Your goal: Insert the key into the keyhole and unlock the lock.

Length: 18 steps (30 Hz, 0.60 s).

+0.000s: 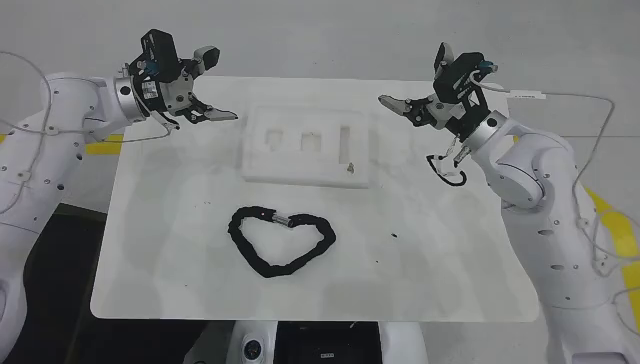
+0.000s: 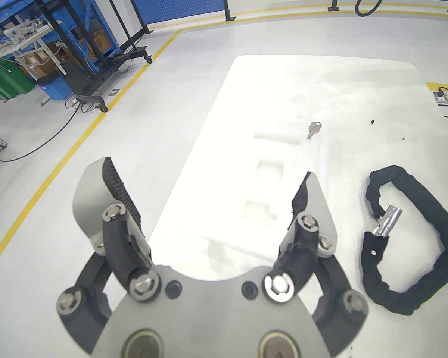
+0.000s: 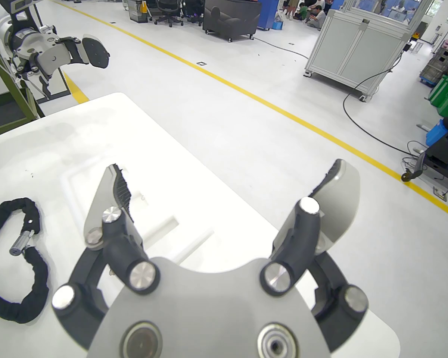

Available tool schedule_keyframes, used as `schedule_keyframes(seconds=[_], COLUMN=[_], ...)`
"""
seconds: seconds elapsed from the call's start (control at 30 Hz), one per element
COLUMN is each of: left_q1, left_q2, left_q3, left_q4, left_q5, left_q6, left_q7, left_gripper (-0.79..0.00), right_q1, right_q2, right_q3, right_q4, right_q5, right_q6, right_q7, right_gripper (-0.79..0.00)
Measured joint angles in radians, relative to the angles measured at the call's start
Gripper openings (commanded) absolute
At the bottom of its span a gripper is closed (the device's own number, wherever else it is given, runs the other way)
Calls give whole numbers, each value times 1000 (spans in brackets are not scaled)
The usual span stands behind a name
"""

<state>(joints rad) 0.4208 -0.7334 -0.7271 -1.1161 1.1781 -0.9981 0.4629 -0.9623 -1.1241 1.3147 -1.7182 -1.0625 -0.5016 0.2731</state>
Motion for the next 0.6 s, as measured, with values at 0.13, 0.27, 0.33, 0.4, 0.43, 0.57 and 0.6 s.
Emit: schedule_keyframes(seconds=[0.13, 0.27, 0.33, 0.4, 0.43, 0.57, 0.6], left_q1=[0, 0, 0, 0, 0, 0, 0], left_q2=[0, 0, 0, 0, 0, 0, 0], left_q3=[0, 0, 0, 0, 0, 0, 0], left_q4=[0, 0, 0, 0, 0, 0, 0], left_q5=[0, 0, 0, 0, 0, 0, 0], left_q6=[0, 0, 0, 0, 0, 0, 0], left_q7=[0, 0, 0, 0, 0, 0, 0], left_gripper=[0, -1, 0, 0, 0, 0, 0], right_q1=[0, 0, 0, 0, 0, -4, -9], right_q2=[0, 0, 0, 0, 0, 0, -1], right_q3=[0, 0, 0, 0, 0, -4, -9], right_q4=[0, 0, 0, 0, 0, 0, 1], right_q5=[0, 0, 0, 0, 0, 7, 19], right_q6=[0, 0, 0, 0, 0, -4, -12], right_q7=[0, 0, 0, 0, 0, -1, 1], right_gripper=[-1, -1, -1, -1, -1, 0, 0])
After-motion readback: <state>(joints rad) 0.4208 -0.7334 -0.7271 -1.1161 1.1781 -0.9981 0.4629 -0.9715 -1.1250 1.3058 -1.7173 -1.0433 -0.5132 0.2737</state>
